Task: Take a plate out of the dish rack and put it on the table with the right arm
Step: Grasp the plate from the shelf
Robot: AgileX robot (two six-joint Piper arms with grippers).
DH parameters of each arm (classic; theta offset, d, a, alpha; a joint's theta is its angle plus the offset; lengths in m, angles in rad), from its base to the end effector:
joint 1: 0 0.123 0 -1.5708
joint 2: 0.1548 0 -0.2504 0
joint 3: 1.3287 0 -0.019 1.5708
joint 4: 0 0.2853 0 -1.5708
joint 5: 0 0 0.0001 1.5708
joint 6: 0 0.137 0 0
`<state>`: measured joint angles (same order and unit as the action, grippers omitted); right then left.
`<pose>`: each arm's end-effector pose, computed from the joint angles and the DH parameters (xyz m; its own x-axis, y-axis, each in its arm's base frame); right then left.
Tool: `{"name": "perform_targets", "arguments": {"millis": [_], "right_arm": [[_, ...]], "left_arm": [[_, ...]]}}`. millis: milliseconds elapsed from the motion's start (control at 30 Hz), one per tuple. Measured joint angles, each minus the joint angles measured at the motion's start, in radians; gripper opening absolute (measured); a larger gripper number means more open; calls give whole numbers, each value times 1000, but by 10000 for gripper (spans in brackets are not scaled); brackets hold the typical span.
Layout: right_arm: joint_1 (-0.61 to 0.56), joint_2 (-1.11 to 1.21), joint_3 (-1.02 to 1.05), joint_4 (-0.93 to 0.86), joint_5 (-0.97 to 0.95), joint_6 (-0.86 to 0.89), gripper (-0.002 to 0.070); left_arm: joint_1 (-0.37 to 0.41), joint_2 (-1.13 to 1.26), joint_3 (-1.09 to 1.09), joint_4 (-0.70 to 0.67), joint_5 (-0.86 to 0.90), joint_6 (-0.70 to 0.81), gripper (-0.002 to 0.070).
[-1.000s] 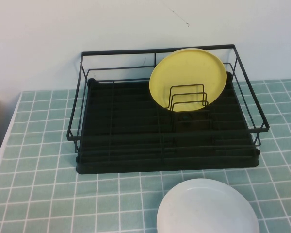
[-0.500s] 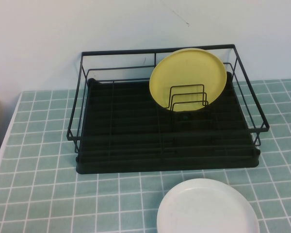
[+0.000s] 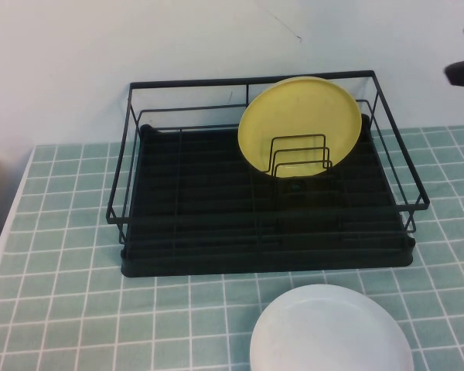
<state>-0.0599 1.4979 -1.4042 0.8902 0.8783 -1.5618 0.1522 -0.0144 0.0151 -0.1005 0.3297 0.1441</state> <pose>0.3971 0.0583 0.3228 -0.0493 -0.6229 -0.7807 -0.7407 0.5472 -0.3898 0.1663 0.0210 0.1688 -0.2421 0.0124 -0.9702 -0.1086 0.9933 0.0398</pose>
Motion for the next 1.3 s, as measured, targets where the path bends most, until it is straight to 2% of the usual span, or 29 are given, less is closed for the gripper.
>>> {"name": "perform_targets", "arguments": {"millis": [133,467,700,933,1000,1033,1100,1167,1200,1233,1300], "right_arm": [[53,130,-83,-12,-19,-53,484],[206,420,-291,-63,-167,-60,494],[226,599,-435,-72,-187,1,494],[226,696,-507,-72,-287,47,490],[226,710,-511,-72,-294,49,454],[226,715,-513,-72,-294,49,414],[226,719,-513,-72,-294,49,305],[226,721,-518,-72,-285,51,153],[226,721,-523,-76,-279,53,111],[226,718,-528,-80,-277,53,86],[226,702,-539,-84,-270,67,83]], "left_arm": [[0,0,0,0,0,0,-3],[0,0,0,0,0,0,-3],[0,0,0,0,0,0,-3],[0,0,0,0,0,0,-3],[0,0,0,0,0,0,-3],[0,0,0,0,0,0,-3],[0,0,0,0,0,0,-3],[0,0,0,0,0,0,-3],[0,0,0,0,0,0,-3],[0,0,0,0,0,0,-3],[0,0,0,0,0,0,-3]]}}
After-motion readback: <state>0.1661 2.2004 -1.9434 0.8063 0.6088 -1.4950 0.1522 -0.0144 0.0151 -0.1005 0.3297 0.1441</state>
